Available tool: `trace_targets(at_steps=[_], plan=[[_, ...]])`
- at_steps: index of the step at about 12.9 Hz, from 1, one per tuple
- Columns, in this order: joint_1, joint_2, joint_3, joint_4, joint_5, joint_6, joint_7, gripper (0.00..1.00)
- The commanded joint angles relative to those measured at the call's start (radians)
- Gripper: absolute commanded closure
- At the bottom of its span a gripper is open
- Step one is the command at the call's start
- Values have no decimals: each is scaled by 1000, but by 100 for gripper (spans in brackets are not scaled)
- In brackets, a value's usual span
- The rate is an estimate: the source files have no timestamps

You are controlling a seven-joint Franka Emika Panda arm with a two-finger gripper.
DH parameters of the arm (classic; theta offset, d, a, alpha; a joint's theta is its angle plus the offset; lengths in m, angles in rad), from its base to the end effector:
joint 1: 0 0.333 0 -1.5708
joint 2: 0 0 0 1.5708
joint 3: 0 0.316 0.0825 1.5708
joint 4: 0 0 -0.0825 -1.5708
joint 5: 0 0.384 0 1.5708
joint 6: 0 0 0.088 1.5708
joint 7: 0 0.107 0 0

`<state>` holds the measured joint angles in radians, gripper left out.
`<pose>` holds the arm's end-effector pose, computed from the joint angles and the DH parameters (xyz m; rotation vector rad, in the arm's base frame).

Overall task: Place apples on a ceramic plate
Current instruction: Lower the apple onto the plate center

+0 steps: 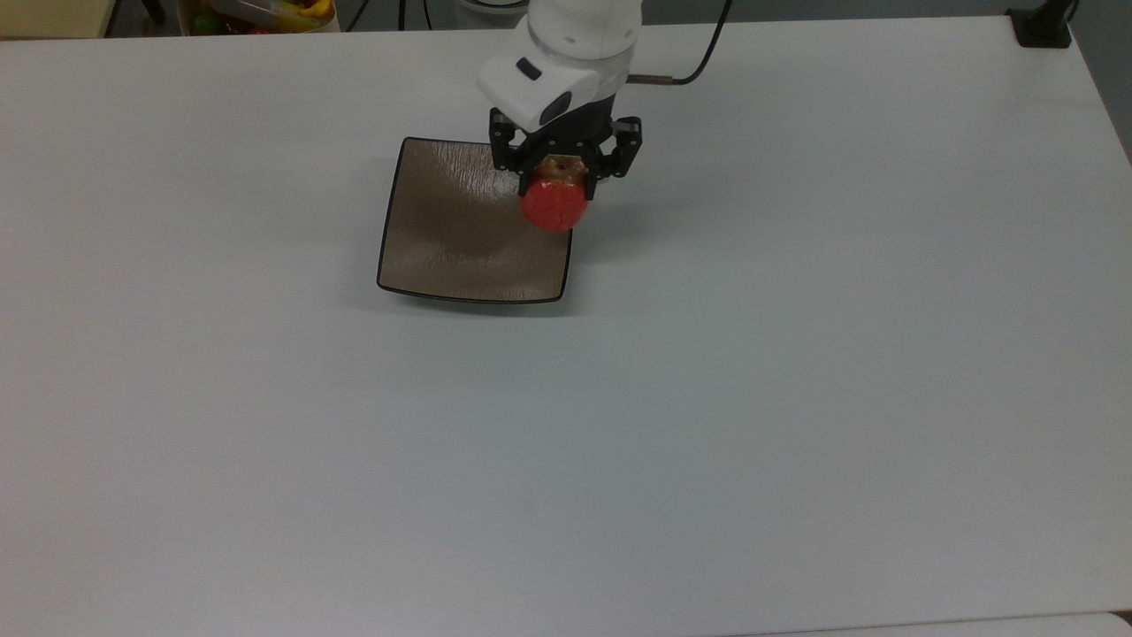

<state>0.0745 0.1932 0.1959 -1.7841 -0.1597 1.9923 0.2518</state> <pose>0.5984 0.1489 0.4481 3.0382 0.1196 0.0716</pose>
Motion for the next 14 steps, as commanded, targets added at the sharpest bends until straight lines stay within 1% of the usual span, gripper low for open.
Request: trace_targets(at_steps=[1, 2, 3, 6, 8, 9, 11, 12, 13, 14], plan=[[-4, 0, -30, -44, -11, -7, -64, 53], [-13, 2, -30, -46, -11, -7, -74, 49], [-21, 8, -33, -47, -12, -7, -84, 48], [-36, 44, -36, -51, -17, -4, -106, 48], [-38, 58, -38, -52, -38, 0, -106, 48], [-39, 60, -36, -52, -41, 5, -106, 43], [-38, 69, -36, -51, -41, 5, -106, 27], [-38, 69, -36, -51, -43, 5, -106, 18], [-38, 69, -36, -51, -43, 5, -106, 3], [-38, 68, -36, -47, -43, 5, -106, 2]])
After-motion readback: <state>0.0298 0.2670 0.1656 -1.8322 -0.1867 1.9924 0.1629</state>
